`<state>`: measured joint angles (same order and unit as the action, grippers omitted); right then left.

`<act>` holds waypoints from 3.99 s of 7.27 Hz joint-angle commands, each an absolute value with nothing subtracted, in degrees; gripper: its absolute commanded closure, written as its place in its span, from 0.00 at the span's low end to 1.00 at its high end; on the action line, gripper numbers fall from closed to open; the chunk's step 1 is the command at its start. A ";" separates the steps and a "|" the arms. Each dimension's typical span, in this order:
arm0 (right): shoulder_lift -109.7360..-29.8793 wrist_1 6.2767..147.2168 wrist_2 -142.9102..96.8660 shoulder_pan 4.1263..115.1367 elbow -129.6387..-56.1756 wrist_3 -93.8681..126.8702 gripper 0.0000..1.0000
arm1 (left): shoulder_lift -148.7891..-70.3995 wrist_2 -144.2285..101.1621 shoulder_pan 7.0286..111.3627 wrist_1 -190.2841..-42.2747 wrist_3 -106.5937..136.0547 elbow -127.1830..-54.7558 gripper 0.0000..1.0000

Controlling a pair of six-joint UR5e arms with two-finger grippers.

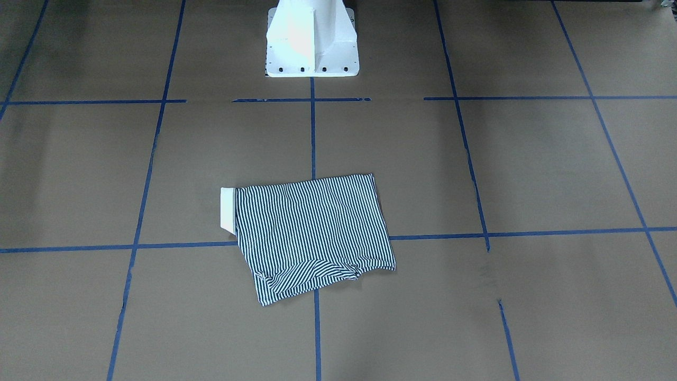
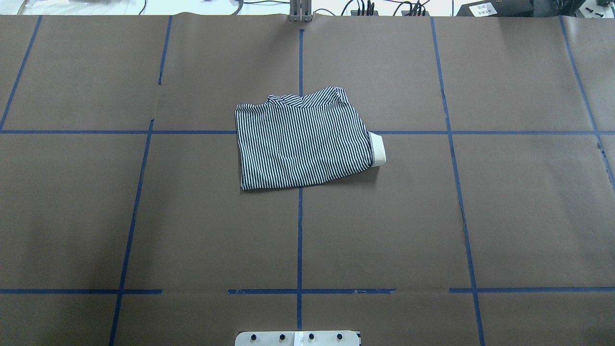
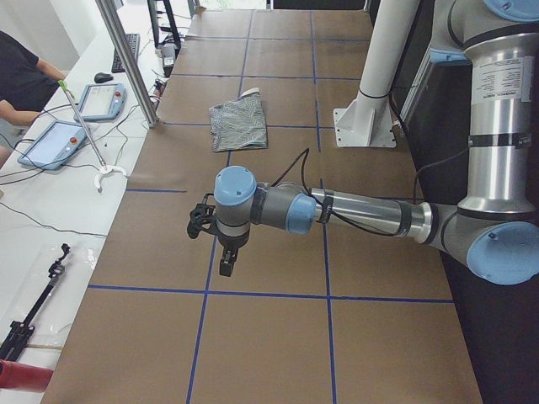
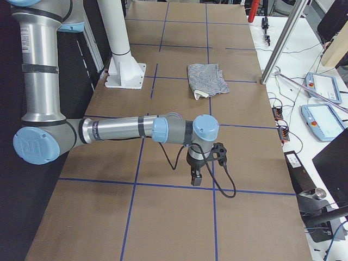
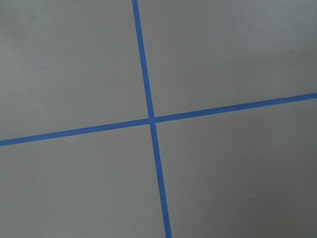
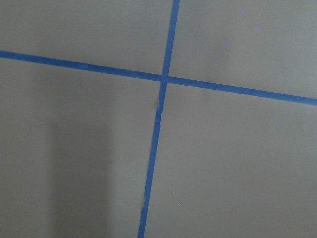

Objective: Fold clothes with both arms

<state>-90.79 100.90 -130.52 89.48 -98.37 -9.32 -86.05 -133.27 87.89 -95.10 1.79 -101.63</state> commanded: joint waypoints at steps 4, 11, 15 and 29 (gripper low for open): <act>-90.79 100.81 -130.96 89.12 -98.35 -9.58 0.00 | -86.04 -133.24 87.89 -94.92 1.93 -101.25 0.00; -90.79 100.81 -130.96 88.68 -98.61 -9.67 0.00 | -84.73 -133.24 87.80 -86.22 1.58 -103.19 0.00; -90.88 100.81 -130.69 88.68 -98.26 -9.76 0.00 | -84.64 -133.33 87.89 -86.31 1.49 -103.10 0.00; -90.88 100.81 -130.87 88.59 -99.14 -9.49 0.00 | -84.81 -133.33 87.80 -86.31 1.41 -104.06 0.00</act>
